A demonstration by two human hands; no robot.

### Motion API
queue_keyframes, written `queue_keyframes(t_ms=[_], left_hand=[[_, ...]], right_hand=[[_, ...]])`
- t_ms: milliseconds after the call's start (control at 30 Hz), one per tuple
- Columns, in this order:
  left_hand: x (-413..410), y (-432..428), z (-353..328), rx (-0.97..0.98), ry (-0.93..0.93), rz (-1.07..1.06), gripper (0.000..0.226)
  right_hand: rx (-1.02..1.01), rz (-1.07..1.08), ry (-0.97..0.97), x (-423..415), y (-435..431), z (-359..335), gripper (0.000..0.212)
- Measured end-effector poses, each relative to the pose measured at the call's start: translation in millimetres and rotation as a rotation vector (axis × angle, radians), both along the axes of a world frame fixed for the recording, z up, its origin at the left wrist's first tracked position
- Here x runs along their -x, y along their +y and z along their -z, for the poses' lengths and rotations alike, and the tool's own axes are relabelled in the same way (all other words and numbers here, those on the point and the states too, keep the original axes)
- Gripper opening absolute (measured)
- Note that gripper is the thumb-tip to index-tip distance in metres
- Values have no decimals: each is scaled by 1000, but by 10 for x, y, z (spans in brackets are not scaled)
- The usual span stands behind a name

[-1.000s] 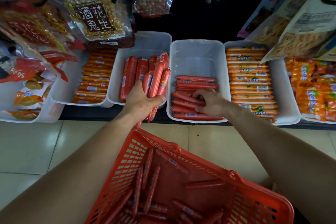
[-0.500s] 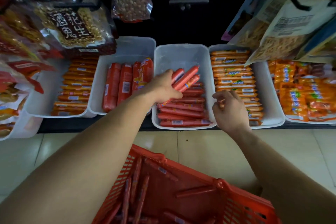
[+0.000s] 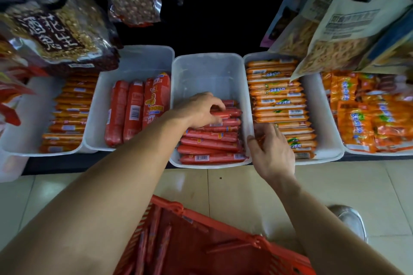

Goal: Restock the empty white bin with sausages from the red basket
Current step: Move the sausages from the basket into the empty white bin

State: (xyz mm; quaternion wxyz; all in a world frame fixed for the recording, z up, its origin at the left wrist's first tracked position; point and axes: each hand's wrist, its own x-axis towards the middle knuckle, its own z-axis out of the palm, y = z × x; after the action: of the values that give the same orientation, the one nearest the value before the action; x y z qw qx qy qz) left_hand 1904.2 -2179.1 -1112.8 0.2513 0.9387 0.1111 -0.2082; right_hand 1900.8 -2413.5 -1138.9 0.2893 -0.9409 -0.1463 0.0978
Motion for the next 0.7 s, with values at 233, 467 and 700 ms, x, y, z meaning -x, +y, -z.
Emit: queue_keyframes(t_ms=[233,467,700], left_hand=[[22,-193,72,22,-183,-55,44],[405,-180,-16,9,-263,-160,58],[1399,-318,-558,131,-233,-270,46]], right_hand=[[22,27,13,-15,27,-10,22],[43,-21,83,-48,13,-25,31],[80,-62,74,235,1,-581,42]])
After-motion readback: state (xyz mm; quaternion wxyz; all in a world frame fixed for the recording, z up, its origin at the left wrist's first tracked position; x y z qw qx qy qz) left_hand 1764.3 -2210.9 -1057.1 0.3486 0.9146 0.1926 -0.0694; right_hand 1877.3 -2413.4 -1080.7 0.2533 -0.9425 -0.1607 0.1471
